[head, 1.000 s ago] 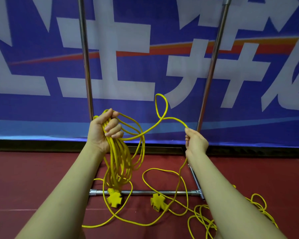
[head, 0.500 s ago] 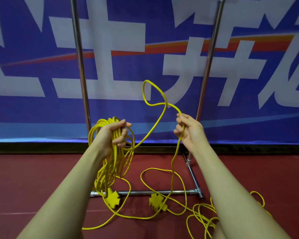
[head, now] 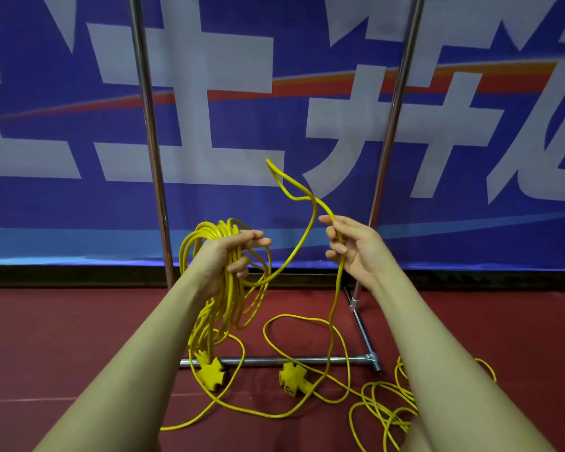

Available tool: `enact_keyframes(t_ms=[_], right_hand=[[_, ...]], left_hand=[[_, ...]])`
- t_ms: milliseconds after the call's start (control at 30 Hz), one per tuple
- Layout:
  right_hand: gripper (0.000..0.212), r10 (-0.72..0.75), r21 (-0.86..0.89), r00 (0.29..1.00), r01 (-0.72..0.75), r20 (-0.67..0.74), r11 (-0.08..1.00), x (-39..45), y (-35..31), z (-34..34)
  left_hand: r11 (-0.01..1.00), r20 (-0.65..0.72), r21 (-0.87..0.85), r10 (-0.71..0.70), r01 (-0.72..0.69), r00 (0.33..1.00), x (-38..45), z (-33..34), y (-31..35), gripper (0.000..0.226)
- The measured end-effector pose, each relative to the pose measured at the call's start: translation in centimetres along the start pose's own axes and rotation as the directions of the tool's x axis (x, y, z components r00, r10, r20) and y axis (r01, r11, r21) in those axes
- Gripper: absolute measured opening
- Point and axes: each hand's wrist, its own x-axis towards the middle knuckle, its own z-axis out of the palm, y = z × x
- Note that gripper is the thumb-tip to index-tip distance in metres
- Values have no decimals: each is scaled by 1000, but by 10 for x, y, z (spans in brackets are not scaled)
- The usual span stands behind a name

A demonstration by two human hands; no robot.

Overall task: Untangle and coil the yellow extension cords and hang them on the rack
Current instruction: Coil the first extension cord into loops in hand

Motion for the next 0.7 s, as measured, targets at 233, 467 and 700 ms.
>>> enact_keyframes(t_ms=[233,467,700], right_hand=[[28,1,-24,999,-2,-51,1000,-5,-8,3],[16,40,-100,992,-28,117,995,-9,-5,10],[9,21,-434,996,21,92,901,-9,3,11]], left_hand=[[999,-23,11,41,-41,999,-2,-2,3,20],[987,-46,-55,146,-148,988,-4,4,2,19],[960,-139,-200,169,-195,976,1,15,6,12]])
